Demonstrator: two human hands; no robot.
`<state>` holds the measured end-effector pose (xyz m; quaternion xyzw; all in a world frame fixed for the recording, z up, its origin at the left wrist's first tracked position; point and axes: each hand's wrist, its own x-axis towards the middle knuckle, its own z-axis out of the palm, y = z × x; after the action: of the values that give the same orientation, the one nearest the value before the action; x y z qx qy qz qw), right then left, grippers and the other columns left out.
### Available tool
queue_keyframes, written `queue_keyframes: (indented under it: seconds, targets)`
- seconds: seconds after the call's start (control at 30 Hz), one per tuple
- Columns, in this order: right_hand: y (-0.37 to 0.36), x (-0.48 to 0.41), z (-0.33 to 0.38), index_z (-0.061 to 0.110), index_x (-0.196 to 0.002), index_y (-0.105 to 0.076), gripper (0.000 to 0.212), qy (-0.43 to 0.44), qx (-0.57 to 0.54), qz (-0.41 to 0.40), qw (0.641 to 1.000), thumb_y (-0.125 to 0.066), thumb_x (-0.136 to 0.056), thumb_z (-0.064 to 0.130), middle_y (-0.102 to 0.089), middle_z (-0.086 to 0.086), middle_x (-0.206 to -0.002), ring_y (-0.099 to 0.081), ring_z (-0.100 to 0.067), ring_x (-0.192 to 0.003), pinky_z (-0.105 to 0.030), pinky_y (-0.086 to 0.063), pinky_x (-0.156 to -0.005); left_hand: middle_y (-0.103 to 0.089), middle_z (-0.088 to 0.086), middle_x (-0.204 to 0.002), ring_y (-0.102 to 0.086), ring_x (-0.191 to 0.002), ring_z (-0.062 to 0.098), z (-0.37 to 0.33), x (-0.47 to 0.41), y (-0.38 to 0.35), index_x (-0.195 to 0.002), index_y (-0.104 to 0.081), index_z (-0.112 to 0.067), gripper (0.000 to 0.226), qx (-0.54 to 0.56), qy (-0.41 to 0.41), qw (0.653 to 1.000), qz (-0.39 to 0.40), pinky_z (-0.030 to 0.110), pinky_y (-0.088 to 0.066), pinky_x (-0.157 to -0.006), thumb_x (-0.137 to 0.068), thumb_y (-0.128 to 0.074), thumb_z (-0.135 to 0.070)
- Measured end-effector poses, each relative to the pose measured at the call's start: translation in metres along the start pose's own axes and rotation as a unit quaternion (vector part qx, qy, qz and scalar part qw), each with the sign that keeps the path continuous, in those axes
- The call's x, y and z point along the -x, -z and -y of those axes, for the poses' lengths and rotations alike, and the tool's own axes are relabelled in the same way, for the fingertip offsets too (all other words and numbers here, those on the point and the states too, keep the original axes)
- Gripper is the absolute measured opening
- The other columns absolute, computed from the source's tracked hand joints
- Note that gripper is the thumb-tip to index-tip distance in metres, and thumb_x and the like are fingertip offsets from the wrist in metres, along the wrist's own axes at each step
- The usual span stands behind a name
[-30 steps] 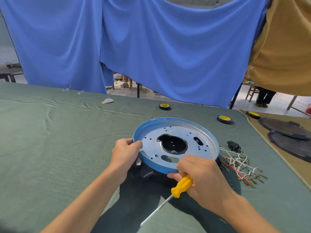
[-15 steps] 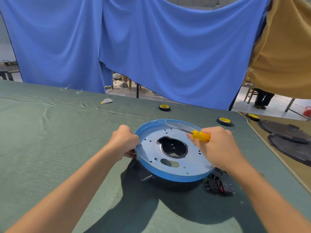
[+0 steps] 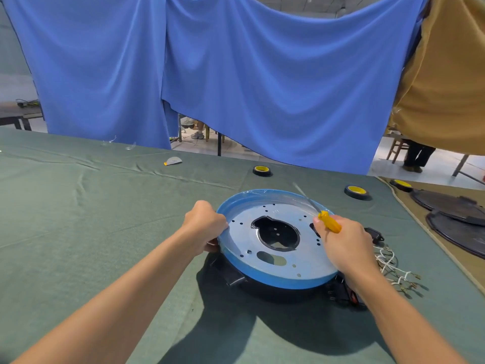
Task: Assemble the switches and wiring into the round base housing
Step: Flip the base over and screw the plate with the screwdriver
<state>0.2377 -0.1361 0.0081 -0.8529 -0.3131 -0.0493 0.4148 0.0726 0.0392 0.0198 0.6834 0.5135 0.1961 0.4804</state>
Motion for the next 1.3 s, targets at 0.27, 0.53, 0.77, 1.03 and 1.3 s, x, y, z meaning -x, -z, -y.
queue_keyframes:
  seconds: [0.27, 0.53, 0.77, 1.03, 1.3]
  targets:
    - [-0.001, 0.012, 0.0, 0.015, -0.052, -0.044, 0.049, -0.094, -0.147, -0.003, 0.985, -0.057, -0.095, 0.036, -0.042, 0.001, -0.049, -0.037, -0.02, -0.054, -0.032, -0.025, -0.052, -0.059, 0.012, -0.094, -0.053, -0.075, 0.022, -0.001, 0.02, -0.002, -0.112, -0.056, -0.004, 0.021, 0.093, 0.056, 0.993, 0.052, 0.029, -0.045, -0.058, -0.092, -0.049, -0.004]
    - [0.002, 0.015, -0.002, 0.015, -0.049, -0.039, 0.052, -0.106, -0.161, -0.011, 0.981, -0.059, -0.093, 0.033, -0.037, 0.005, -0.044, -0.036, -0.021, -0.052, -0.032, -0.023, -0.051, -0.06, 0.017, -0.103, -0.057, -0.083, 0.028, -0.01, 0.018, -0.007, -0.107, -0.055, -0.003, 0.012, 0.168, 0.068, 0.983, 0.034, 0.032, -0.045, -0.06, -0.096, -0.049, -0.005]
    - [0.001, 0.013, -0.004, 0.015, -0.052, -0.041, 0.046, -0.106, -0.192, -0.012, 0.976, -0.059, -0.092, 0.031, -0.041, -0.003, -0.052, -0.037, -0.023, -0.055, -0.033, -0.027, -0.056, -0.058, 0.015, -0.096, -0.058, -0.075, 0.027, -0.001, 0.015, -0.007, -0.105, -0.054, -0.005, 0.013, 0.195, 0.092, 0.976, 0.038, 0.032, -0.047, -0.055, -0.093, -0.05, -0.001]
    - [0.002, 0.014, -0.01, 0.007, -0.051, -0.052, 0.049, -0.111, -0.124, -0.055, 0.984, -0.059, -0.092, 0.033, -0.046, -0.005, -0.048, -0.039, -0.023, -0.052, -0.032, -0.027, -0.05, -0.061, 0.014, -0.096, -0.061, -0.08, 0.027, -0.003, 0.013, -0.009, -0.097, -0.054, -0.008, 0.002, 0.217, 0.092, 0.971, 0.031, 0.034, -0.049, -0.062, -0.095, -0.054, -0.006]
    - [0.003, 0.012, -0.01, 0.009, -0.051, -0.049, 0.048, -0.124, -0.137, -0.035, 0.982, -0.059, -0.092, 0.032, -0.042, -0.002, -0.047, -0.039, -0.021, -0.053, -0.031, -0.026, -0.051, -0.063, 0.019, -0.114, -0.065, -0.103, 0.035, -0.002, 0.013, -0.006, -0.11, -0.056, -0.002, 0.015, 0.221, 0.091, 0.97, 0.048, 0.044, -0.054, -0.09, -0.096, -0.054, -0.004]
